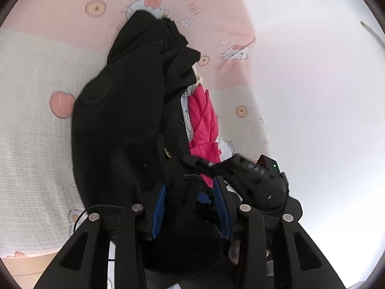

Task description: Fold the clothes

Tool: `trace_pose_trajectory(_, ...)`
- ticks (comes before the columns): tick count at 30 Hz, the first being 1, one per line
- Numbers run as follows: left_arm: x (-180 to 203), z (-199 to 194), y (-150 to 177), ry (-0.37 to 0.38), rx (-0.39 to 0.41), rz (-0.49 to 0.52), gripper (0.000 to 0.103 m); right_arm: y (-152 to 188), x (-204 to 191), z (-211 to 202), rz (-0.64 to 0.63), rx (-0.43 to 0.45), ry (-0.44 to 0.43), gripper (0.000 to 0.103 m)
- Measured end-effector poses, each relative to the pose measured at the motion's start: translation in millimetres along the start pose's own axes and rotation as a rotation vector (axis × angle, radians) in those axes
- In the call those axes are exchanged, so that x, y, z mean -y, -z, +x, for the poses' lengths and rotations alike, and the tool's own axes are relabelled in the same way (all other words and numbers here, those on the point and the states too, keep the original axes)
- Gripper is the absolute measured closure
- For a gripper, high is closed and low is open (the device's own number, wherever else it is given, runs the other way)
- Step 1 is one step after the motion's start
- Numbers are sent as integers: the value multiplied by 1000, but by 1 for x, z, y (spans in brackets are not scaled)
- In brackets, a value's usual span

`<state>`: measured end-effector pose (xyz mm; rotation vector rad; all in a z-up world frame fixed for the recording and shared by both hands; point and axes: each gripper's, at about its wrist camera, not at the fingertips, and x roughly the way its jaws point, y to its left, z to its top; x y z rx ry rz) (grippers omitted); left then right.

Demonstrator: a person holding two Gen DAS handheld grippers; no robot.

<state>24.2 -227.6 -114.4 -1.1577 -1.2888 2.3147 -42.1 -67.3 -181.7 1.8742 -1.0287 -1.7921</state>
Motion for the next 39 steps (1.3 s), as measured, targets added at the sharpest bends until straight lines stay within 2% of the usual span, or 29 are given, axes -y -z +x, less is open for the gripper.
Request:
trace_pose_trajectory(1, 3, -8, 2, -12, 19, 17, 91, 2, -2, 4, 2, -6, -21, 54)
trace_pose_trajectory(3, 10, -24, 6, -37, 57, 52, 94, 24, -7, -15, -29, -13, -48, 54)
trace_pose_trajectory(4, 13, -32, 8, -50, 76, 69, 94, 30, -14, -20, -52, -12, -49, 56)
trace_pose_trajectory(6, 20, -48, 11, -74, 111, 104, 94, 55, -30, -62, -112, -4, -44, 61)
trace_pose_trajectory(8, 22, -63, 14, -80, 129, 114, 94, 67, -48, -66, -166, -4, -55, 63)
trace_pose_trajectory(12, 15, -93, 19, -48, 160, 70, 94, 89, -76, -71, -246, -21, -69, 65)
trace_pose_trajectory(16, 8, -120, 31, -58, 219, 39, 94, 114, -103, -68, -334, -52, -59, 65)
trace_pose_trajectory(21, -3, -158, 49, -182, 324, 9, 94, 164, -147, -52, -491, -111, -29, 65)
trace_pose_trajectory(23, -12, -172, 56, -208, 359, -21, 94, 187, -162, -46, -563, -110, 2, 65)
trace_pose_trajectory(26, -28, -184, 66, -246, 378, -73, 94, 219, -176, -28, -659, -125, 69, 65)
trace_pose_trajectory(34, -62, -200, 95, -358, 384, -169, 94, 265, -173, 8, -729, -256, 120, 65)
trace_pose_trajectory(39, -86, -203, 109, -365, 346, -233, 94, 289, -163, 21, -796, -299, 175, 65)
